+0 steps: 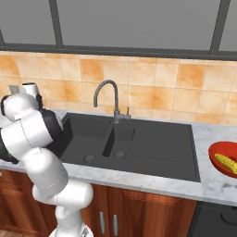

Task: There is a mixed pile of frozen fruits and vegetables on the counter. Locate all the frozen vegetables and place the items in a bowl on the counter. Take all the frozen fruits and defrost them in a running sink.

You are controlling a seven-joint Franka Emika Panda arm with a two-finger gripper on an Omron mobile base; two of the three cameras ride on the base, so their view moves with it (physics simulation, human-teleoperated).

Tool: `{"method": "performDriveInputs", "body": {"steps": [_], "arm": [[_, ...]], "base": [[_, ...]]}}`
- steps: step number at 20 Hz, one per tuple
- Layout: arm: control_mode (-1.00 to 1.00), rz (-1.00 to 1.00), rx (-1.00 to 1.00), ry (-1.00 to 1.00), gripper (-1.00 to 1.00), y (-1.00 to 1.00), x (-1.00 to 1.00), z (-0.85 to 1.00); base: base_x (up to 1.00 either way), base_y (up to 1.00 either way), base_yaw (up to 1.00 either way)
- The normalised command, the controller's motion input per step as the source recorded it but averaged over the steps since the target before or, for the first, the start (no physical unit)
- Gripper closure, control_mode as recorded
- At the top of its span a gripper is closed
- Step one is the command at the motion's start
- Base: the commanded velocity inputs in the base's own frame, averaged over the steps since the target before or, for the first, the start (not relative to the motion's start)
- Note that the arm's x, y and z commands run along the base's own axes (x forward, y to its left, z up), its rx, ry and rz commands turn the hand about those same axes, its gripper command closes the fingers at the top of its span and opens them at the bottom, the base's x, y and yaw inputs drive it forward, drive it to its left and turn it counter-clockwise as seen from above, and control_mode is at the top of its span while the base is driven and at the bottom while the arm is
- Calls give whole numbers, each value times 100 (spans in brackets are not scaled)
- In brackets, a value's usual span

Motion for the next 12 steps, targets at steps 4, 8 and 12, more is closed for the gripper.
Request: {"method": "performDriveInputs", "body": {"steps": [4,8,12], "arm": [[-100,-2,-2,-1,-100,80,-9,-1],[-100,-6,-1,1,-100,74,0,-2],[-100,-5,0,1,-100,79,0,-18]], "base": [[0,0,0],[0,0,0],[0,0,0]]}}
